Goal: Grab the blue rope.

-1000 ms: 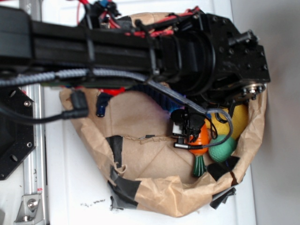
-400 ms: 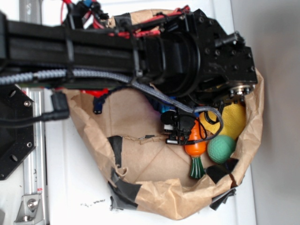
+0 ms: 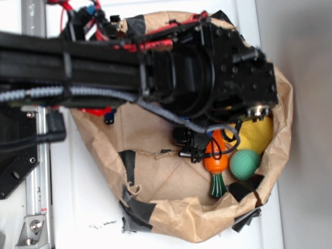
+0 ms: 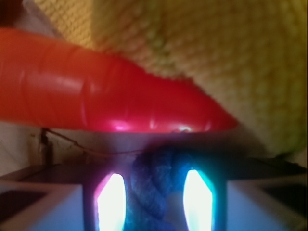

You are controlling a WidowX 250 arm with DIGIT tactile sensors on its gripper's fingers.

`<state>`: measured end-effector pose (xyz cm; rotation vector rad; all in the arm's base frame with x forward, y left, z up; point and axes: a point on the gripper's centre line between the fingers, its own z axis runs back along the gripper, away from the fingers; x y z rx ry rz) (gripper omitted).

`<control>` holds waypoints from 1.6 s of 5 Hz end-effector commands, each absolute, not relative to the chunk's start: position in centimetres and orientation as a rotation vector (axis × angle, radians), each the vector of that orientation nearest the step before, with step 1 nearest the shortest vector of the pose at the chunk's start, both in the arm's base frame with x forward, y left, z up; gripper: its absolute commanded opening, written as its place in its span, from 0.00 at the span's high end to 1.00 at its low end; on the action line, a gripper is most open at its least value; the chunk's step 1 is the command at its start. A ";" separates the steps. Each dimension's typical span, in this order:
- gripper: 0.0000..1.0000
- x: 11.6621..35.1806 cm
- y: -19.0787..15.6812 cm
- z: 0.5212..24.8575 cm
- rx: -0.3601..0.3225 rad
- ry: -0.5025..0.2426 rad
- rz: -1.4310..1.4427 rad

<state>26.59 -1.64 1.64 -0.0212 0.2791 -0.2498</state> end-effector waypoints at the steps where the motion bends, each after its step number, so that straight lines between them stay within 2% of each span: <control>1: 1.00 24.8 -3.4 7.3 -0.014 0.129 -0.127; 2: 1.00 25.3 -3.9 11.2 -0.065 0.038 -0.076; 4: 1.00 25.4 -3.4 11.8 -0.049 -0.011 -0.050; 6: 1.00 23.9 -2.3 14.9 -0.051 -0.167 -0.012; 7: 1.00 23.3 -2.2 15.7 -0.066 -0.190 0.001; 8: 1.00 23.5 -1.9 13.9 -0.064 -0.146 0.003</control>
